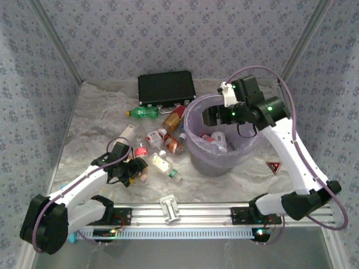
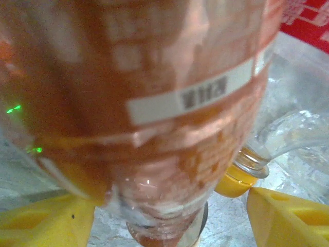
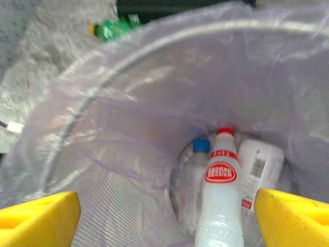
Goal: Put the plastic bottles in the bin
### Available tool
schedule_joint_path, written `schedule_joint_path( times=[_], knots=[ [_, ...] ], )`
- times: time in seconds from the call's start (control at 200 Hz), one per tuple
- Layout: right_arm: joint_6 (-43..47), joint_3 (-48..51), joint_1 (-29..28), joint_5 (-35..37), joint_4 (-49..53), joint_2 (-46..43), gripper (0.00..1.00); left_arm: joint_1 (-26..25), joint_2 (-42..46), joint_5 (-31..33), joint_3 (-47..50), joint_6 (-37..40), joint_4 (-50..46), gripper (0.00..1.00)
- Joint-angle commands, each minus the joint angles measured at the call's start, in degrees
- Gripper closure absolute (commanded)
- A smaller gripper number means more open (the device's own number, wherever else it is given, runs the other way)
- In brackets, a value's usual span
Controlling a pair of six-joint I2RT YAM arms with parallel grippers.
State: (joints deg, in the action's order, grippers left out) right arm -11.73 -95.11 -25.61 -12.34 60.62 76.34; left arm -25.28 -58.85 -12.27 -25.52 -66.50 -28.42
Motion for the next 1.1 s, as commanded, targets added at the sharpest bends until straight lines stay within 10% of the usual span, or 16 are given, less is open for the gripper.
schedule_joint_path(
  times=[0.0,1.094],
  knots=[
    [0.92,-1.74,0.97,-1.21,-2.57,-1.45,0.11,-0.67,-0.55,1.36,0.36,0.57,-0.6,0.24],
    [1.18,1.22,6.31,-3.21,-7.94,-3.79,0.11,-1.69,0.9,5.1,-0.31,1.1,-5.61,0.6]
  ],
)
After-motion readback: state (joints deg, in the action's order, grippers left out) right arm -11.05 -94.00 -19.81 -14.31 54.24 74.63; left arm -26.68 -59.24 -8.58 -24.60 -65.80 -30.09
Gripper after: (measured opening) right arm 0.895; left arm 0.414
